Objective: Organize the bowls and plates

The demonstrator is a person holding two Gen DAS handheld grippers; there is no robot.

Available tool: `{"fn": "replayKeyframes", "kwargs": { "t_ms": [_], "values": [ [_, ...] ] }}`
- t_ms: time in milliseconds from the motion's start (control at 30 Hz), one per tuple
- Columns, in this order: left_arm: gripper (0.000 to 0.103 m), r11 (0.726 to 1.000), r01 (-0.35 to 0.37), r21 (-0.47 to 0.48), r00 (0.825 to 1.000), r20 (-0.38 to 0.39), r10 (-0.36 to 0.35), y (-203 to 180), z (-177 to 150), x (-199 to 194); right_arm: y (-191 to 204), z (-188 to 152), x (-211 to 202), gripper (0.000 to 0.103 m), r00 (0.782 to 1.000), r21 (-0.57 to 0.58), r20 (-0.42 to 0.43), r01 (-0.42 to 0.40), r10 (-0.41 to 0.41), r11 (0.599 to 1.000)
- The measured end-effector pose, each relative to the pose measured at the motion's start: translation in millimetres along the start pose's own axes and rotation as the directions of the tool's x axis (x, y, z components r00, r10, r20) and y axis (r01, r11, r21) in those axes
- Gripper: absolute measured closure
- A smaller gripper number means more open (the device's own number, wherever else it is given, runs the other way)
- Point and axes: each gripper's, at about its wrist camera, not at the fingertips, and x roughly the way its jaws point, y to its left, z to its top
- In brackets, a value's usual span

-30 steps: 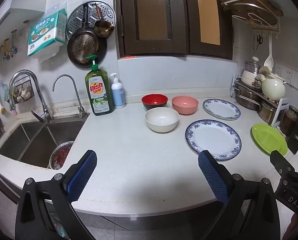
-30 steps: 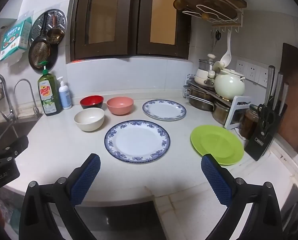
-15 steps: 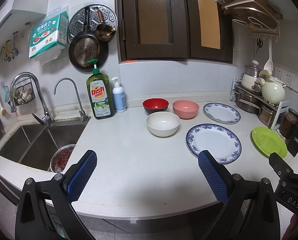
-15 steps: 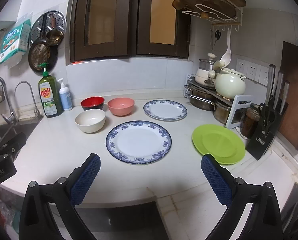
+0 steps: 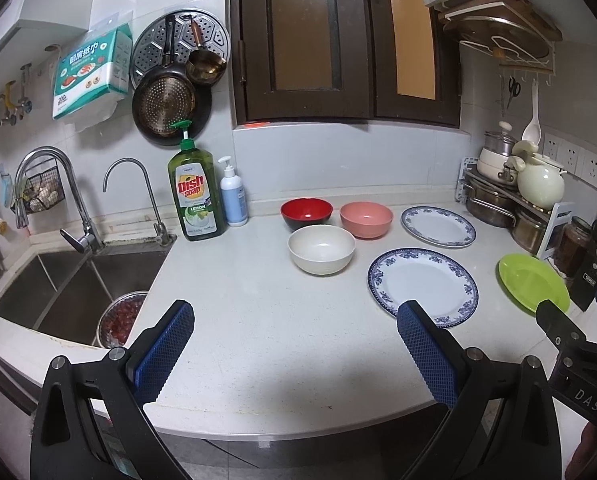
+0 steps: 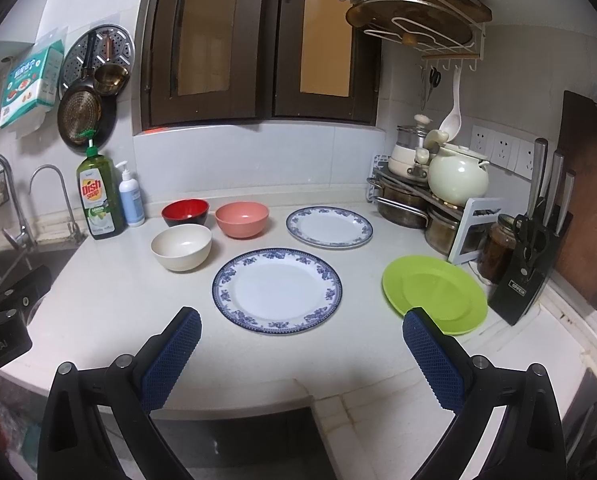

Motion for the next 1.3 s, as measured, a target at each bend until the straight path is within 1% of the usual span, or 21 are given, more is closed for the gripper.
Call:
{"fn": "replayKeyframes", "kwargs": {
  "t_ms": [800, 1300],
  "values": [
    [0.0, 1.0, 0.023, -0.002, 1.0, 0.007, -0.022, 4.0, 8.0, 2.4, 2.9, 5.6, 1.0, 0.001, 1.0, 0.012, 0.004, -0.004, 0.004, 1.0],
    [0.0, 0.999, 0.037, 0.006, 0.999, 0.005, -0.037, 10.0, 12.1, 12.8, 9.6, 6.0, 6.7, 0.001, 1.0, 0.01, -0.004, 0.016, -0.016, 1.0]
  ]
}}
